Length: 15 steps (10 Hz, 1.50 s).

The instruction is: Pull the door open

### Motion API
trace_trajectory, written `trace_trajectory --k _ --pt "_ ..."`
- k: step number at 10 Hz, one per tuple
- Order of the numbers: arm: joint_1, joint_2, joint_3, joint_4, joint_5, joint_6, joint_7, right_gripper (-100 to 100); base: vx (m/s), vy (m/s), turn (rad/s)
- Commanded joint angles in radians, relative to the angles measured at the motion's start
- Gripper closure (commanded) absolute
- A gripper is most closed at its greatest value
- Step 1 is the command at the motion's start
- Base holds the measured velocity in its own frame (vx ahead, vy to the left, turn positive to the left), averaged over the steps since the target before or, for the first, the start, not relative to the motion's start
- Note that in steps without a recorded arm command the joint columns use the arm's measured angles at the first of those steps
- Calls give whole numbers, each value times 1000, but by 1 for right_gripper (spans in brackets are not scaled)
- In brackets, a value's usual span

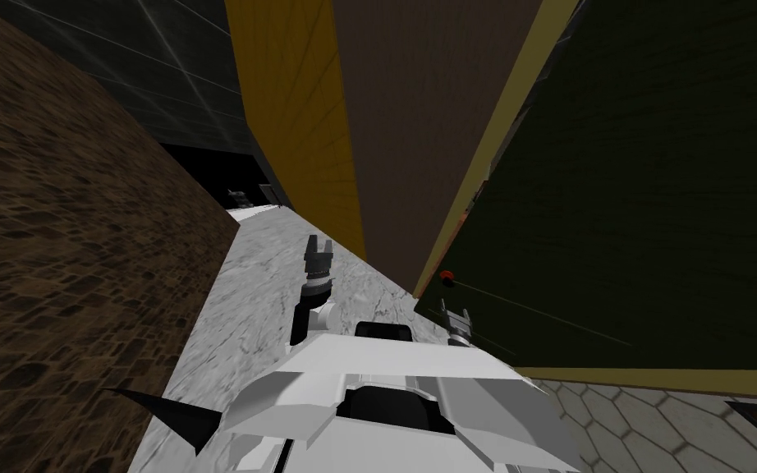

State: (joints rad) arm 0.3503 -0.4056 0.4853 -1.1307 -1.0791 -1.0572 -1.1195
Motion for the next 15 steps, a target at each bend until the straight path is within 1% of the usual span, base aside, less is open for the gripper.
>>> trace_trajectory --k 1,2,3,4,5,7,8,9,10,15 --pt "-5 -16 -8 20 -3 0 -31 -100 152 0 50" --pt "-11 -30 -15 40 -5 -1 -57 -100 170 0 75" --pt "-14 -37 -19 51 -6 -1 -71 -100 172 0 46" --pt "-20 -52 -28 74 -9 -1 -99 -100 165 4 59" --pt "-23 -59 -32 84 -10 -2 -113 -100 152 -10 50" --pt "-33 -84 -45 121 -14 -2 -160 -100 159 -22 59" --pt "-36 -92 -49 132 -15 -2 -174 -100 153 -20 49" --pt "-37 -87 -47 125 -15 0 -161 -100 61 -8 11" --pt "-37 -87 -47 125 -15 0 -161 100 -8 -4 -21" --pt "-37 -87 -47 125 -15 0 -161 100 -12 1 3"
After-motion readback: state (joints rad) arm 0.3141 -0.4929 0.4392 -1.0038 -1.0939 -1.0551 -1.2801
